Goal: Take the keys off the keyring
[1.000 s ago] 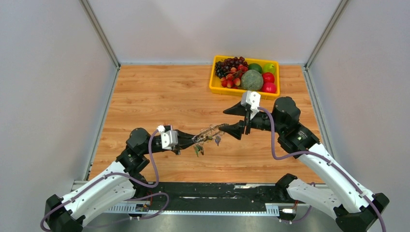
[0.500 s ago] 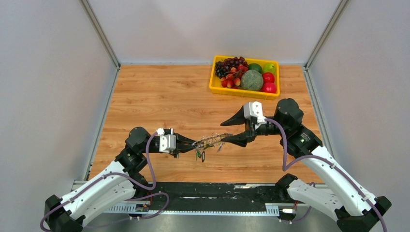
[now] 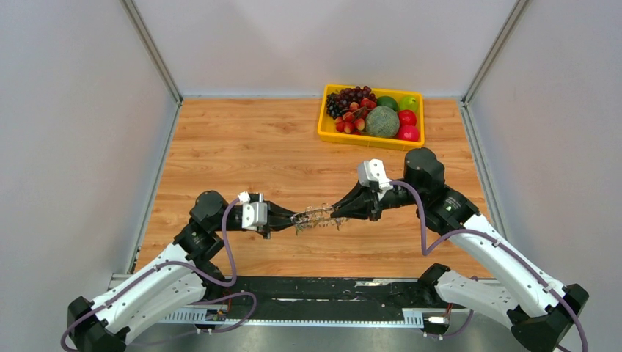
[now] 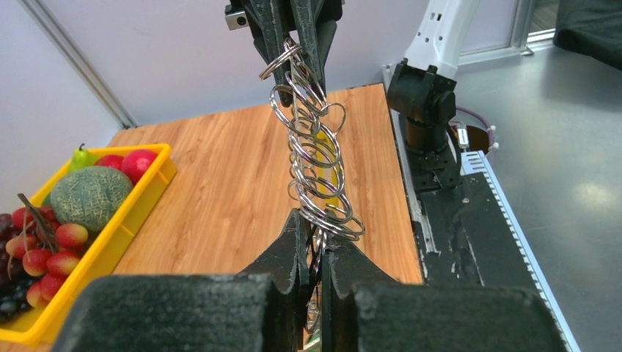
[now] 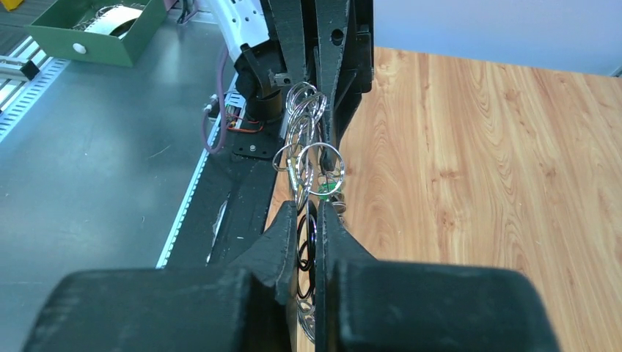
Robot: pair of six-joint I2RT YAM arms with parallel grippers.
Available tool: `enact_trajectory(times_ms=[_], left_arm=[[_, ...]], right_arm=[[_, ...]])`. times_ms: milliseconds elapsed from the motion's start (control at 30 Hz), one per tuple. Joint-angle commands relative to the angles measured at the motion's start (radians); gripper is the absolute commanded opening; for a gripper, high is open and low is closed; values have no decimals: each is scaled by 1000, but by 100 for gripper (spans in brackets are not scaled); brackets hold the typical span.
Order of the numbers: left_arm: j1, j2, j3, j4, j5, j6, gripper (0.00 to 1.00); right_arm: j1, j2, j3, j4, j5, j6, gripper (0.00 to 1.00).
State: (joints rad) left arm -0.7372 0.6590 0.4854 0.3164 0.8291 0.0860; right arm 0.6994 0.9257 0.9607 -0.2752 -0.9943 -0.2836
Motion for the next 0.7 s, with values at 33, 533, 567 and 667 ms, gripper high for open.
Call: enact_trajectory(times_ms=[33, 533, 567, 667], left_arm=[[-11, -15, 49, 85, -111, 5, 20], [-11, -202, -96, 52, -825, -381, 100], [-11, -188, -96, 58, -820, -396, 100], [-11, -136, -91, 127, -749, -408, 100]], right_arm=[[35, 3, 14, 42, 76, -41, 0], [49, -7, 78, 180, 587, -239, 0], [49, 2, 94, 185, 578, -269, 0], [49, 37, 138, 197, 542, -315, 0]])
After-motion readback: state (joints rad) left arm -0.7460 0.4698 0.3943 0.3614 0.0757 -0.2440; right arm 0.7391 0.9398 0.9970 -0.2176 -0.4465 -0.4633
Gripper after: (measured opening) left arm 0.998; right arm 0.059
